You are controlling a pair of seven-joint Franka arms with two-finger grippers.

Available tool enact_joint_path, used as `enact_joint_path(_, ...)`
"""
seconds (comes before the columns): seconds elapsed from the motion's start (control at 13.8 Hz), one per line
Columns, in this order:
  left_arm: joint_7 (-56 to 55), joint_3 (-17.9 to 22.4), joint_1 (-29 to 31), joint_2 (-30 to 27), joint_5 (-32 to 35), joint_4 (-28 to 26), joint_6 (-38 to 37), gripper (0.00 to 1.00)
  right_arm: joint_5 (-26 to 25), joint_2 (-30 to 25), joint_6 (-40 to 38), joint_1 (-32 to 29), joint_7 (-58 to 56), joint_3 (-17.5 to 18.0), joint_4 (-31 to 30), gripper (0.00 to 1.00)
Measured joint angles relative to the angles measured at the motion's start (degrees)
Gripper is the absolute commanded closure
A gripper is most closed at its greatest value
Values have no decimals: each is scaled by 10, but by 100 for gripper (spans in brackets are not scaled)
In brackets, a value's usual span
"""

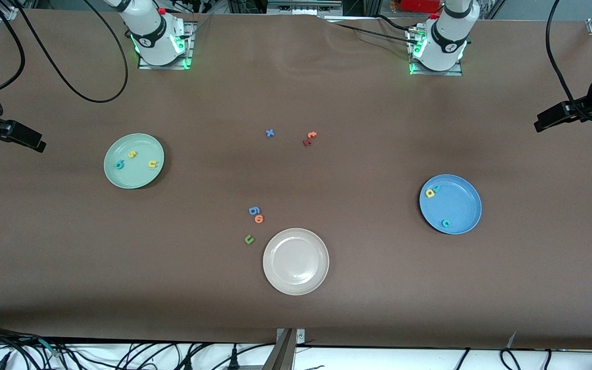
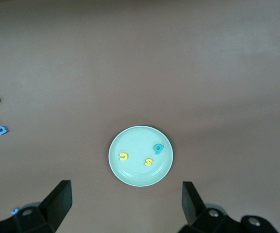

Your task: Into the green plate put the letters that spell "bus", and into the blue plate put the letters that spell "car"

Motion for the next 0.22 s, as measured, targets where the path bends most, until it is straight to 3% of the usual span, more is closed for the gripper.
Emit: enact_joint_path(0.22,0,-1,-1,0,0,0,0,0,1,0,0,0,3,0,0,0)
